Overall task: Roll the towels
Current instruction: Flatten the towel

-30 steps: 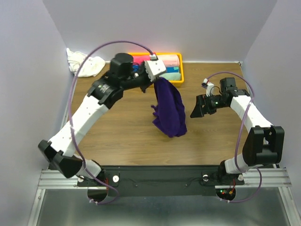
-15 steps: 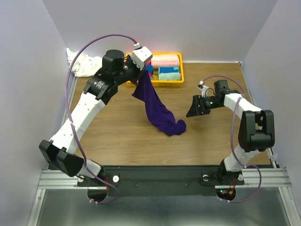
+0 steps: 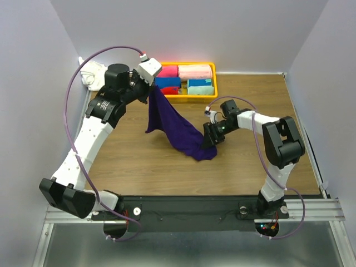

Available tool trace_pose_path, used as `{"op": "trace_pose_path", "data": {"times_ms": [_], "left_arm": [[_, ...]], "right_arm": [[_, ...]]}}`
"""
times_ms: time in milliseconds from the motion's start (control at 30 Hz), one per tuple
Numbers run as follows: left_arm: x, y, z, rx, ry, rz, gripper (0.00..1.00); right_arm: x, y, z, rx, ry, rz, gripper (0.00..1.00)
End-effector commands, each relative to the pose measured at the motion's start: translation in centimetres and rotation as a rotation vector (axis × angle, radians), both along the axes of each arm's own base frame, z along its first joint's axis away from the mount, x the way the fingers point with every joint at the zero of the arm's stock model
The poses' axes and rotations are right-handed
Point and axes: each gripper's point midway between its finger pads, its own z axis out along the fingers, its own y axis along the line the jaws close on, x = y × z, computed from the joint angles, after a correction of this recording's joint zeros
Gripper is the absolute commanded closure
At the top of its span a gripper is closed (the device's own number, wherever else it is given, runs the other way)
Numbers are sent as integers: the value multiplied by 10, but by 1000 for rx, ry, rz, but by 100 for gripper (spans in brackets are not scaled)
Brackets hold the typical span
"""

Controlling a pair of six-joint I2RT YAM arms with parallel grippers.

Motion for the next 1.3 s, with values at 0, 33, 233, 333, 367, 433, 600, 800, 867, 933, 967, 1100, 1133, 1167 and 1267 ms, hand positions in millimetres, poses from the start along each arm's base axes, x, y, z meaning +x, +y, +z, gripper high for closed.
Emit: {"op": "trace_pose_path", "data": {"times_ms": [0, 33, 233, 333, 367, 433, 600, 800, 867, 933, 967, 1100, 1133, 1167, 1267], "left_arm": [[-4, 9, 16, -46, -48, 10, 100], [-3, 11, 16, -47, -48, 15, 100], [1, 28, 18, -58, -45, 45, 100], [4, 38, 16, -60, -40, 52, 100], [4, 41, 15, -58, -40, 49, 100], [1, 44, 10, -36, -44, 32, 100], [-18, 45, -31, 67, -31, -65, 100], [-58, 58, -117, 257, 75, -183, 100], [-71, 70, -148, 337, 101, -188, 100], [-76, 80, -172, 381, 124, -160, 100], [-77, 83, -176, 397, 120, -156, 100], [-77, 89, -187, 411, 134, -130, 100], [-76, 90, -187, 410, 138, -125, 100], [-74, 90, -187, 411, 137, -122, 100], [-72, 92, -191, 414, 147, -114, 100]], "right_arm": [[22, 14, 8, 26, -49, -3, 66], [26, 14, 13, 21, -66, -9, 81], [81, -37, 82, -26, -308, -176, 99], [95, -77, 126, -106, -453, -211, 99], [94, -83, 134, -127, -484, -206, 100], [86, -89, 152, -153, -578, -158, 99], [34, -86, 119, -262, -620, 34, 100], [-64, -72, 23, -400, -532, 386, 99], [-87, -73, 9, -415, -521, 467, 88], [-92, -74, 11, -409, -521, 471, 47], [-93, -74, 17, -407, -522, 445, 36], [-73, -67, 60, -378, -611, 336, 17], [-69, -68, 67, -371, -623, 310, 17], [-67, -69, 75, -354, -618, 292, 17], [-40, -84, 95, -330, -612, 196, 19]]}}
